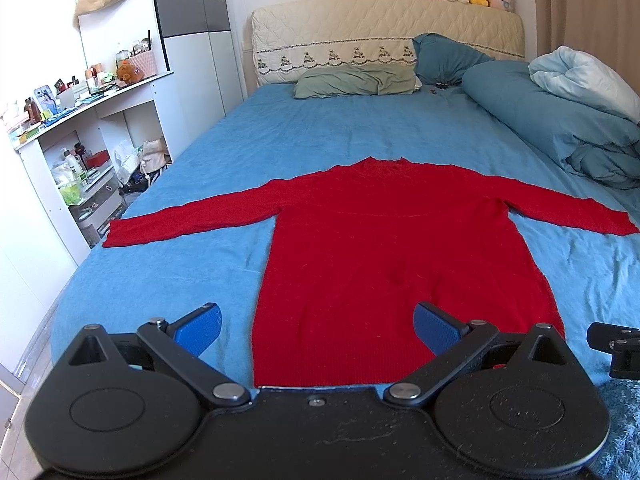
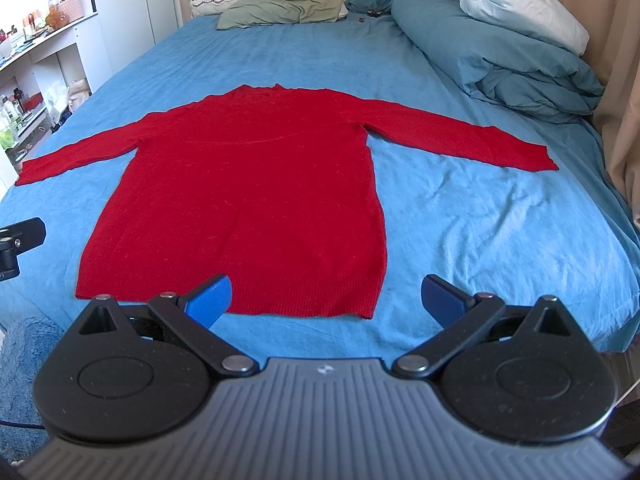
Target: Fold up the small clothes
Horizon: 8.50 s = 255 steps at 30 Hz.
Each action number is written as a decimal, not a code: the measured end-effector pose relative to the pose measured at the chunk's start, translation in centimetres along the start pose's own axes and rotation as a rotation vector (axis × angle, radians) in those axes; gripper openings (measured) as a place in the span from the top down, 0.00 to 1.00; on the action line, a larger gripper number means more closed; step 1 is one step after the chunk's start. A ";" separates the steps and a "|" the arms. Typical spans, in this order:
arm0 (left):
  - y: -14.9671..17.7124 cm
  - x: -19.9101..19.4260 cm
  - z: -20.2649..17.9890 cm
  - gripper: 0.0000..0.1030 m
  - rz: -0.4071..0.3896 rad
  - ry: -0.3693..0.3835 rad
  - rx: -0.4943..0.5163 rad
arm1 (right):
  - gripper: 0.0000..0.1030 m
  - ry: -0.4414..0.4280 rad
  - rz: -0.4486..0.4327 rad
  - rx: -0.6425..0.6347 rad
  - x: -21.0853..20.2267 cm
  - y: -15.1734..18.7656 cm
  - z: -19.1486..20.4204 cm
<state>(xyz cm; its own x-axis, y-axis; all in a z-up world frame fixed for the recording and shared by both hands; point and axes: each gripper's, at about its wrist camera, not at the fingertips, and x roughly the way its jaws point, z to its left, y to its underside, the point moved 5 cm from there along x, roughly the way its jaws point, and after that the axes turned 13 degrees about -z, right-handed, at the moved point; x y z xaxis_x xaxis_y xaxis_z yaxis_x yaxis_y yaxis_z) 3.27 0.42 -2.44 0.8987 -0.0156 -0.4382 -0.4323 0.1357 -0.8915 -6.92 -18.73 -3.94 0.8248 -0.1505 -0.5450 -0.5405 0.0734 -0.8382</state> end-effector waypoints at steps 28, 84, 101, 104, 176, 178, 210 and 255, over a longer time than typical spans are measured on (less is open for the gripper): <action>-3.7 0.3 -1.1 0.00 -0.071 0.015 0.011 | 0.00 0.009 -0.061 0.033 -0.9 -3.3 -1.7; -6.3 47.8 -32.9 0.00 0.355 0.312 0.122 | 0.79 0.435 -0.147 0.503 36.8 -5.4 -38.3; -11.6 43.4 -10.7 0.00 0.075 0.112 0.036 | 0.79 -0.294 -0.282 0.042 39.6 -19.5 -4.4; -9.1 43.7 -8.4 0.00 0.116 0.106 0.037 | 0.79 -0.340 -0.138 -0.065 43.8 -14.3 2.1; -2.6 45.2 4.5 0.87 -0.049 0.060 -0.470 | 0.07 -0.015 -0.099 -0.095 41.1 -8.7 -7.2; -2.9 45.0 4.8 0.87 -0.059 0.058 -0.464 | 0.07 0.010 -0.114 -0.104 41.8 -9.2 -7.1; -5.2 48.4 5.9 0.51 0.130 0.137 -0.237 | 0.05 -0.194 -0.208 -0.083 39.9 -12.4 -3.7; -0.9 45.6 1.5 0.43 0.090 0.197 -0.052 | 0.00 -0.080 -0.116 0.018 53.9 -15.2 -3.9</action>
<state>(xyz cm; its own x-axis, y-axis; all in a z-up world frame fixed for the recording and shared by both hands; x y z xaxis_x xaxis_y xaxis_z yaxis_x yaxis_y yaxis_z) 44.73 1.05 -21.48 0.8269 -0.1996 -0.5258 -0.5179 0.0940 -0.8502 45.15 -31.76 -20.51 0.8924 -0.0802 -0.4441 -0.4385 0.0782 -0.8953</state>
